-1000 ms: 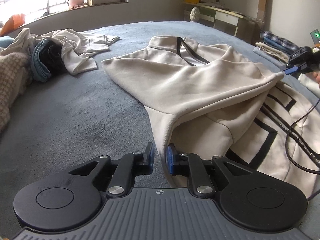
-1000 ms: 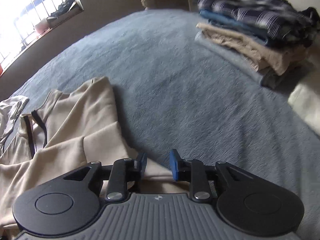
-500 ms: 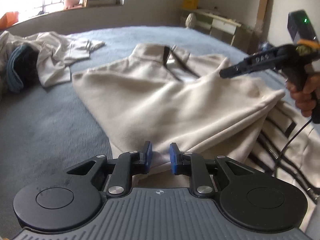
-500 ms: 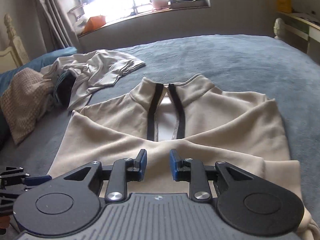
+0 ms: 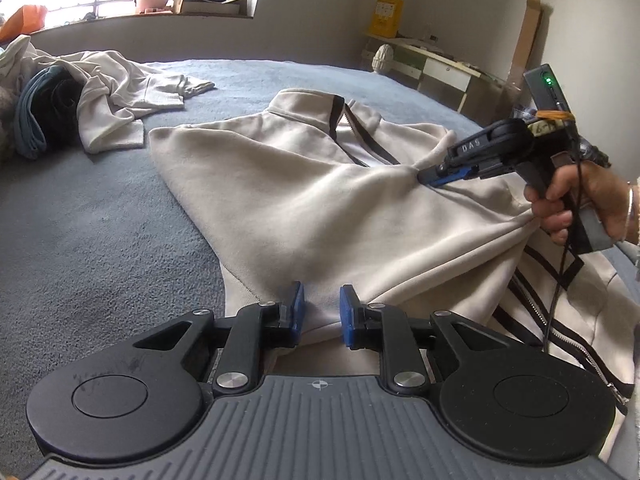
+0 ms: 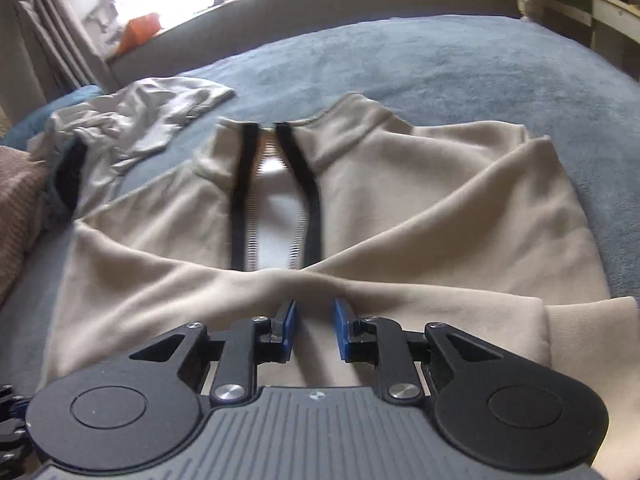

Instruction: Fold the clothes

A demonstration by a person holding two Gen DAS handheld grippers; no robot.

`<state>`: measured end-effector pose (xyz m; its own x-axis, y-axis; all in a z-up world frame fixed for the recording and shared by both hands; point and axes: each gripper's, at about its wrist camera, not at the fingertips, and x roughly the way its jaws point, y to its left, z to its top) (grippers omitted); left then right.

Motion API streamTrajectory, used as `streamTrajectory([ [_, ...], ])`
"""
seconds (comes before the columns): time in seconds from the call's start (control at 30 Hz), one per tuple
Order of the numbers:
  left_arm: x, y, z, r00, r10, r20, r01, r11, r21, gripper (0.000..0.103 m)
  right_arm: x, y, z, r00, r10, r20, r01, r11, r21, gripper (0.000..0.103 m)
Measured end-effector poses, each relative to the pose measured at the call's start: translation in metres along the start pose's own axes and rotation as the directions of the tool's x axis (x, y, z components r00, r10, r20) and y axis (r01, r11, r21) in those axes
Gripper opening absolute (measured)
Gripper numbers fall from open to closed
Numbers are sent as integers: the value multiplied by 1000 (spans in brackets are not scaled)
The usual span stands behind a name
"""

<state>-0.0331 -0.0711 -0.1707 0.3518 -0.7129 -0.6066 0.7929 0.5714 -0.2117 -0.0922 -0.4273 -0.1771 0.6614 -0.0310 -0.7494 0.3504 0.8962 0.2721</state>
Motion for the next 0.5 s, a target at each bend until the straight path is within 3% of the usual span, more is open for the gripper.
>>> streamTrajectory([
  [0.07, 0, 1, 0, 1000, -4, 1, 4, 1000, 1, 19, -6, -23, 6, 997, -56, 55, 46, 984, 173, 15],
  [0.13, 0, 2, 0, 1000, -11, 2, 11, 1000, -2, 20, -17, -37, 6, 996, -52, 72, 31, 963, 269, 17],
  [0.3, -1, 4, -1, 1000, -19, 5, 19, 1000, -14, 20, -60, -27, -8, 995, 104, 1, -102, 973, 206, 18],
  [0.4, -5, 6, 4, 1000, -28, 2, 28, 999, -39, 20, -91, -22, -19, 981, 193, -29, -180, 954, 239, 18],
  [0.5, -15, 5, 13, 999, -26, 33, 27, 998, -51, 28, -115, -21, -33, 969, 242, -41, -220, 932, 288, 19],
])
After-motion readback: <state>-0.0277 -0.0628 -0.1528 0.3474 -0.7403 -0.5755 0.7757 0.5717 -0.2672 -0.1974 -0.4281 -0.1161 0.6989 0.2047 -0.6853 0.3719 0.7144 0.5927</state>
